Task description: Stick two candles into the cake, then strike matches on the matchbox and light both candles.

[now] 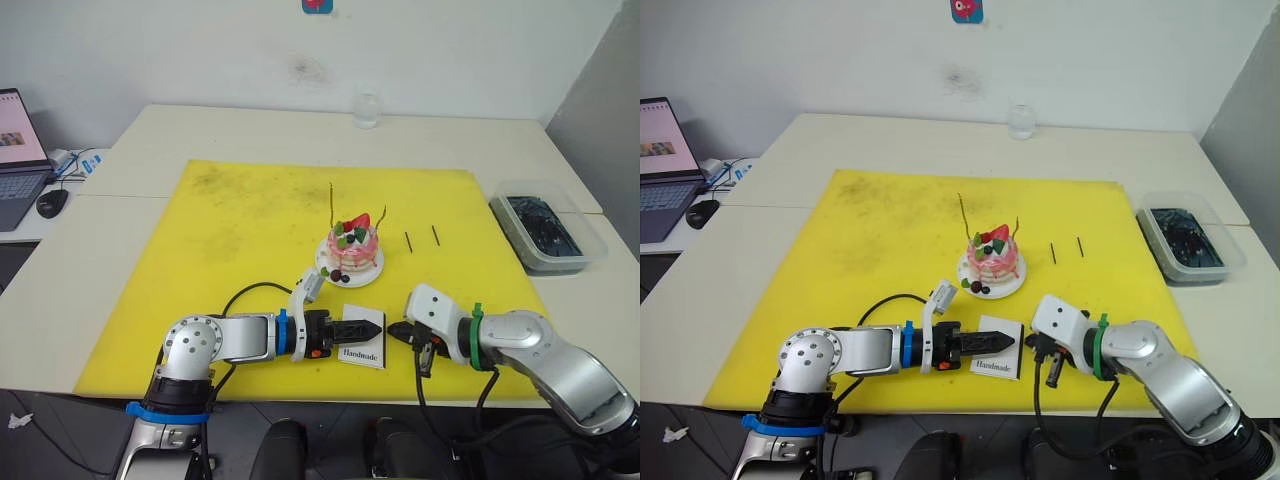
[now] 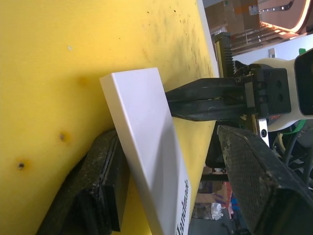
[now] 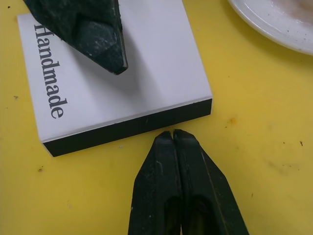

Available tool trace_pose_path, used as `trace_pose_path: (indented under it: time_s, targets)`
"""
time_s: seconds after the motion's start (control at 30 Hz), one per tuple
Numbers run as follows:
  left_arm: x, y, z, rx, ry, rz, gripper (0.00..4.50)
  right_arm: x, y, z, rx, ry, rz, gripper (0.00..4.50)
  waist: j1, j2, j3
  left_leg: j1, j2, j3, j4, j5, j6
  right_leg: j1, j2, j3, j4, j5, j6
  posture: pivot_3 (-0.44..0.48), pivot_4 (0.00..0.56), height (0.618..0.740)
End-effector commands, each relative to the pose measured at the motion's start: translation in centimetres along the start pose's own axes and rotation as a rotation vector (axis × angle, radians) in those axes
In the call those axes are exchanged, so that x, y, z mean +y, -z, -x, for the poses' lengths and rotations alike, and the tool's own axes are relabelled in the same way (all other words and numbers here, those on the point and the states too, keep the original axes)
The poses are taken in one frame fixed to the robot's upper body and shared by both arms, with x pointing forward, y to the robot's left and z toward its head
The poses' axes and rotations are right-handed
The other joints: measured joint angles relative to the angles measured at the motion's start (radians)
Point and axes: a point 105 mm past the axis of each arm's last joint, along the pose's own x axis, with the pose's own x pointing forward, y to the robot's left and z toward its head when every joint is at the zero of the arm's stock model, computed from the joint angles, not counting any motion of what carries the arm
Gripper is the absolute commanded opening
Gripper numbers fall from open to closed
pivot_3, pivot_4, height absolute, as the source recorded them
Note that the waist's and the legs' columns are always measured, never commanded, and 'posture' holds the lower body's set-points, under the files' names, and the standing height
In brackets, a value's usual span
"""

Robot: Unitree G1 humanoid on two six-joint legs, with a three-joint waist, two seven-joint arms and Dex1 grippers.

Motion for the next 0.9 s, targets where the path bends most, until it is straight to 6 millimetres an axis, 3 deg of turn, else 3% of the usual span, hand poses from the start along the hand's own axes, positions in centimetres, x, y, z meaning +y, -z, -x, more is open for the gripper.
trace_pose_path:
  time_s: [0.03,0.67,0.77,0.9]
  targets:
    - [1.04,0.56,-0.06,0.026,-0.056,0.009,3.18,0.5,-0.32,-0.25,-0.018,-0.018,0.006,0.0,0.0,0.0,0.0,0.0,0.0,0.0,0.0,0.0,0.0,0.0,0.0,0.0,0.0,0.0,0.0,0.0,0.15,0.74]
    - [1.22,1.06,-0.09,0.045,-0.075,-0.011,3.18,0.93,-1.02,-0.26,-0.049,-0.037,-0.046,0.0,0.0,0.0,0.0,0.0,0.0,0.0,0.0,0.0,0.0,0.0,0.0,0.0,0.0,0.0,0.0,0.0,0.15,0.74]
    - [1.38,1.14,-0.1,0.047,-0.087,-0.017,2.58,0.95,-1.08,-0.26,-0.05,-0.035,-0.054,0.0,-0.001,0.0,0.0,0.0,0.0,0.0,0.0,0.0,0.0,0.0,0.0,0.0,0.0,0.0,0.0,0.0,0.15,0.74]
    - [1.57,1.28,-0.12,0.05,-0.096,-0.022,1.29,1.01,-1.12,-0.26,-0.05,-0.034,-0.062,0.0,-0.001,0.0,0.0,0.0,0.0,0.0,-0.001,0.0,0.0,-0.001,0.0,0.0,0.0,0.0,-0.001,0.0,0.15,0.74]
